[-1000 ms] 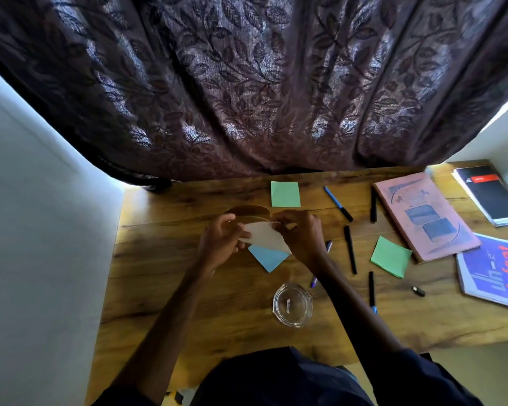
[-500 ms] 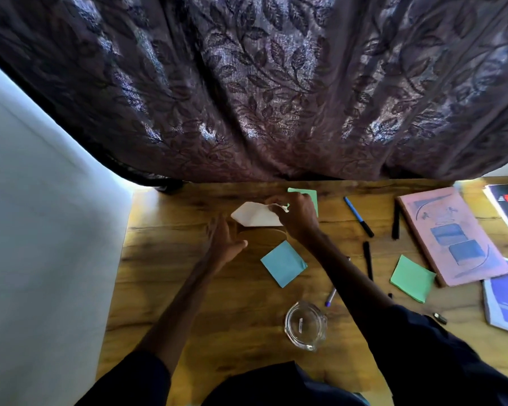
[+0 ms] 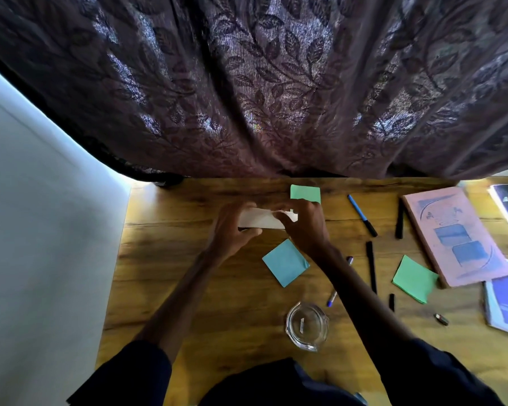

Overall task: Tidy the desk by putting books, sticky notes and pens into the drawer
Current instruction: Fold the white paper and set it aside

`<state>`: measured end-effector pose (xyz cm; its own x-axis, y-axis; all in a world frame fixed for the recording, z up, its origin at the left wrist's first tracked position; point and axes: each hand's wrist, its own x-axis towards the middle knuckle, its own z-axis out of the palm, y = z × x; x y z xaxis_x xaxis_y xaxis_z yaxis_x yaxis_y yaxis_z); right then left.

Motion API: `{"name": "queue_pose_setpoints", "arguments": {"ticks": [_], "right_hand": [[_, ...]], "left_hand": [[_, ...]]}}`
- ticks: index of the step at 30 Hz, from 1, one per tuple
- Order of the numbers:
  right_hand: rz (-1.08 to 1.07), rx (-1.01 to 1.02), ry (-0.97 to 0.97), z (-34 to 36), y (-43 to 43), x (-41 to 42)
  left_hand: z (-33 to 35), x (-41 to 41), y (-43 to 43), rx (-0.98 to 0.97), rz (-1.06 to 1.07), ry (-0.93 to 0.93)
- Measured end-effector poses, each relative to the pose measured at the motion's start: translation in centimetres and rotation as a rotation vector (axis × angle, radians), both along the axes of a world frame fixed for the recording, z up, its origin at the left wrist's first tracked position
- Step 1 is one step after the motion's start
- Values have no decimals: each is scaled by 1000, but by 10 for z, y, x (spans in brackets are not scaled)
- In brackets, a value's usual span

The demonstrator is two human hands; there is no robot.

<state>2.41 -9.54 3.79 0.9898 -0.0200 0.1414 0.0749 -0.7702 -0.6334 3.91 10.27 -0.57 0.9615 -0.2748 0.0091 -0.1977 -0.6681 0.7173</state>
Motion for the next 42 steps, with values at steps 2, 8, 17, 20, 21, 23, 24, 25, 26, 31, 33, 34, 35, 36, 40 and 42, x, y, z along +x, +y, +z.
{"name": "queue_pose_setpoints", "arguments": {"ticks": [2, 8, 17, 20, 21, 23, 24, 25, 26, 31, 33, 34, 35, 36, 40, 42], "right_hand": [[-24, -11, -6, -2, 0, 1], [-33, -63, 39, -8, -3, 6], [-4, -135, 201, -16, 6, -2], [34, -145, 248, -17, 7, -4], [34, -141, 246, -17, 7, -5], [26, -127, 233, -16, 7, -7], [25, -122, 223, -17, 7, -8], [27, -119, 214, -17, 6, -9], [30, -114, 209, -17, 5, -9], [24, -81, 200, -15, 6, -8], [31, -83, 206, -14, 8, -6], [35, -83, 214, -14, 8, -6], [38, -83, 220, -15, 9, -6], [35, -88, 222, -16, 9, -6], [19, -78, 170, -23, 5, -14], [23, -57, 205, -26, -1, -15]], "left_hand": [[0, 1, -3, 34, 23, -12], [0, 6, -5, 106, 1, -64], [-5, 4, -3, 130, 64, 38], [-6, 3, 1, 152, 66, 84], [-7, 3, 2, 153, 66, 88], [-8, 2, 4, 146, 60, 91], [-8, 2, 5, 143, 51, 90], [-8, 2, 5, 138, 41, 87], [-8, 2, 4, 134, 32, 83], [-8, 0, 1, 93, 23, 81], [-7, 0, 1, 90, 11, 82], [-7, 0, 1, 96, 6, 81], [-6, 0, 1, 98, 6, 84], [-6, 0, 0, 96, 8, 92], [-5, -2, -1, 97, 10, 102], [-5, -3, -1, 96, 16, 87]]}}
